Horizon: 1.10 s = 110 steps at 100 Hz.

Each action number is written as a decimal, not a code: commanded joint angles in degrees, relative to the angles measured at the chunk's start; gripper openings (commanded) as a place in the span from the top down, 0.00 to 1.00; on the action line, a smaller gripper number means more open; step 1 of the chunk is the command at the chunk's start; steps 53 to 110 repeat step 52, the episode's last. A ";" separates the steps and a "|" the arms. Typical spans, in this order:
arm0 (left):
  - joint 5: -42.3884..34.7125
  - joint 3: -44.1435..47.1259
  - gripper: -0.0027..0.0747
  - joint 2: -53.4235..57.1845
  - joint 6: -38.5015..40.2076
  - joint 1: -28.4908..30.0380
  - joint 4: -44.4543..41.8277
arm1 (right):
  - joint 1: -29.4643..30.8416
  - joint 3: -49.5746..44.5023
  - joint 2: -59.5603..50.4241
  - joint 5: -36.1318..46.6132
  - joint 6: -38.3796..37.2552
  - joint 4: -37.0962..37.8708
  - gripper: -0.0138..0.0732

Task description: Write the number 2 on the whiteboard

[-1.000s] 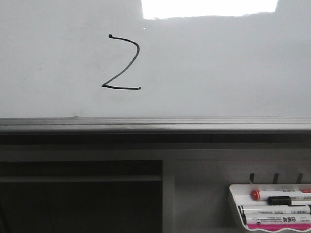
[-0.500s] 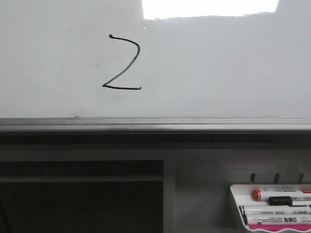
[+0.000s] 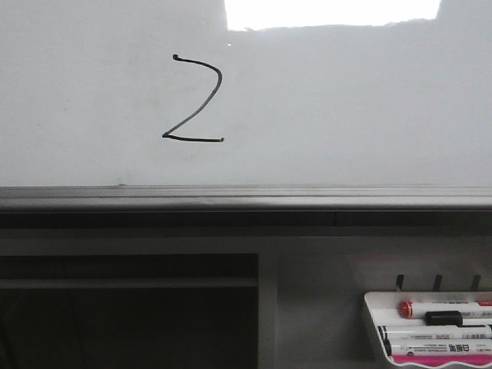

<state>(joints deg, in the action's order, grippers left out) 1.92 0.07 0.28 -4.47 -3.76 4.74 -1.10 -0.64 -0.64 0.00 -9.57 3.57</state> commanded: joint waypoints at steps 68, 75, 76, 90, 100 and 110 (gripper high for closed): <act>-4.49 0.69 0.99 1.30 0.33 -0.07 0.33 | 0.33 -1.50 -0.73 4.59 2.43 -1.18 0.92; -4.49 0.69 0.99 1.30 0.33 -0.07 0.33 | 0.33 -1.50 -0.73 4.59 2.43 -1.18 0.92; -4.49 0.69 0.99 1.30 0.33 -0.07 0.33 | 0.33 -1.50 -0.73 4.59 2.43 -1.18 0.92; -4.49 0.69 0.99 1.30 0.33 -0.07 0.33 | 0.33 -1.50 -0.73 4.59 2.43 -1.18 0.92; -4.49 0.69 0.99 1.30 0.33 -0.07 0.33 | 0.33 -1.50 -0.73 4.59 2.43 -1.18 0.92; -4.49 0.69 0.99 1.30 0.33 -0.07 0.33 | 0.33 -1.50 -0.73 4.59 2.43 -1.18 0.92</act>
